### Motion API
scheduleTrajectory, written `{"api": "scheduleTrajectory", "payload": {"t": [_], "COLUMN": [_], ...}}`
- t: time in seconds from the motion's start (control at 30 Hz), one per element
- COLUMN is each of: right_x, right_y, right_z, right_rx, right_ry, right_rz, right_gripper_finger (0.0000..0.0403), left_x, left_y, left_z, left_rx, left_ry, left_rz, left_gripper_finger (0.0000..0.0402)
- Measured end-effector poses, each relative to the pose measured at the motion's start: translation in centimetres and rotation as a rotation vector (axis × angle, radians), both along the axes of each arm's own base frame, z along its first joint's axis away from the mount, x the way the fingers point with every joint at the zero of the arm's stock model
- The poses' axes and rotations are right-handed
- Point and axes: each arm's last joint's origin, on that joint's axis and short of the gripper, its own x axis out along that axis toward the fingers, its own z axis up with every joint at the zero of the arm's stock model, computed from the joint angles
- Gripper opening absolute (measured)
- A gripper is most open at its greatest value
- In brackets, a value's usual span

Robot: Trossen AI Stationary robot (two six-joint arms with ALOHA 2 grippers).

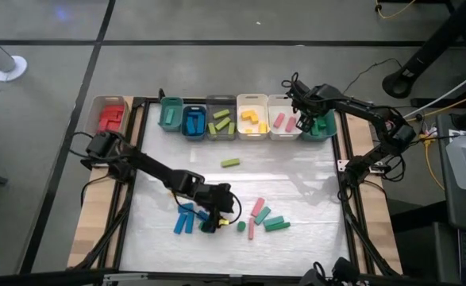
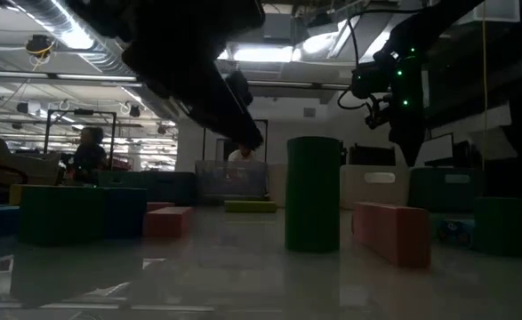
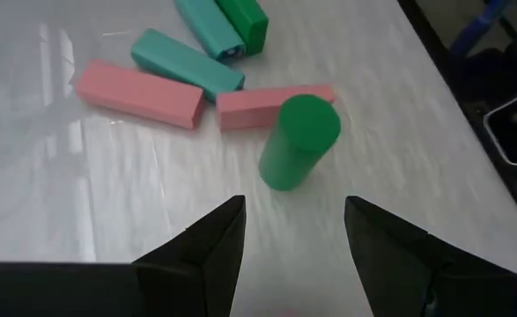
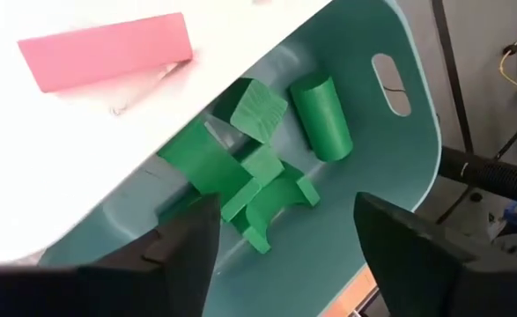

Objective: Sort blocks
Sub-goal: Put the green block into the right green bin

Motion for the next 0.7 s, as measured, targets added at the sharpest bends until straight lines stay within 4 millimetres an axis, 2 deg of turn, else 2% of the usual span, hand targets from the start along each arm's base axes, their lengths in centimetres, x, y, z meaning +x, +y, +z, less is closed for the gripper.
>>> {"api": "scheduleTrajectory", "payload": {"t": [0.2, 0.7], "right_x": [-0.1, 0.3], "right_y": [0.1, 0.4], "right_z": [0.0, -0.2], "right_rx": [0.009, 0.133], "right_ry": [0.008, -0.114], "right_rz": [0.0, 0.022], "right_gripper_finger": [0.027, 0.0271], "left_x": [0.8, 2.2], "left_y": [-1.0, -1.7], "left_z": [-2.0, -4.9], "left_rx": [0.004, -0.045], "left_ry": [-0.022, -0.078], "left_rz": [-0.004, 0.014], "left_gripper_finger": [0.0182, 0.0182]}}
